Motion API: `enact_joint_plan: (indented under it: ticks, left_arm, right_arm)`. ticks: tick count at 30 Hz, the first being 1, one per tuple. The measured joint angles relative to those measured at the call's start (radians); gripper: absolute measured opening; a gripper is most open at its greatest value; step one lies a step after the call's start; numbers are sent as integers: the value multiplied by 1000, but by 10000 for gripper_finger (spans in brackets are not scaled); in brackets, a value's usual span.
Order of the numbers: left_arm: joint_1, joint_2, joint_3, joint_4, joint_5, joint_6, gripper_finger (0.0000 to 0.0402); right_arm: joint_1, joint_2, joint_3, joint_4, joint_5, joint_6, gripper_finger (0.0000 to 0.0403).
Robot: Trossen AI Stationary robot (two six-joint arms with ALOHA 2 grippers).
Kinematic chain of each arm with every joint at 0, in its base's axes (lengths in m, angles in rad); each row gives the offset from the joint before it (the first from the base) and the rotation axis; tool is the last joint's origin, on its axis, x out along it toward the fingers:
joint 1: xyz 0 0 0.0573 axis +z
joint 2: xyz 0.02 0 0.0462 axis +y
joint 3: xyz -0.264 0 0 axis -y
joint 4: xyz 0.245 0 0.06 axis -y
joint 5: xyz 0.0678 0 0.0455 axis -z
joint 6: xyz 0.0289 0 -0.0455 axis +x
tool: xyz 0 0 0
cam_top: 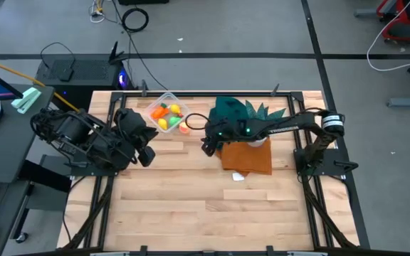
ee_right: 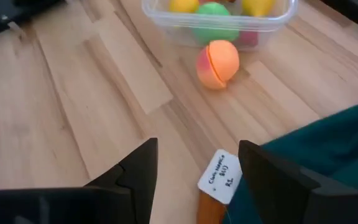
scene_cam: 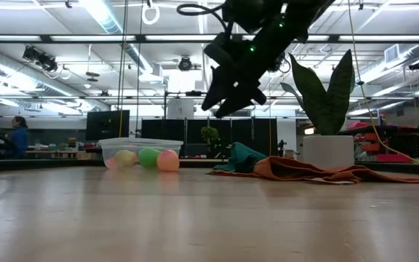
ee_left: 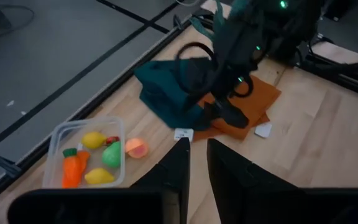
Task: Pick and placing Produce into tupperware
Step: Put the peach into the transparent container
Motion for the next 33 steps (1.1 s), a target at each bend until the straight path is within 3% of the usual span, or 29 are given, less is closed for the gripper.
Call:
enact_joint_plan:
  ticks: [7, 20, 27, 33]
  left_arm:
    - [0, 0, 0, 5, -51, 0, 65]
    - [79, 0, 0, 18, -51, -7, 67]
    - [115, 0, 0, 17, -51, -6, 75]
    - [146, 0, -1, -1, -51, 0, 72]
  right_arm:
    - [-33, 29, 74, 55, -46, -131, 194]
    - [-137, 267, 432, -218, -155, -286, 206]
    - [-132, 333, 458, -195, -192, -305, 219]
    - [-123, 396, 455, -160, -225, -328, 268]
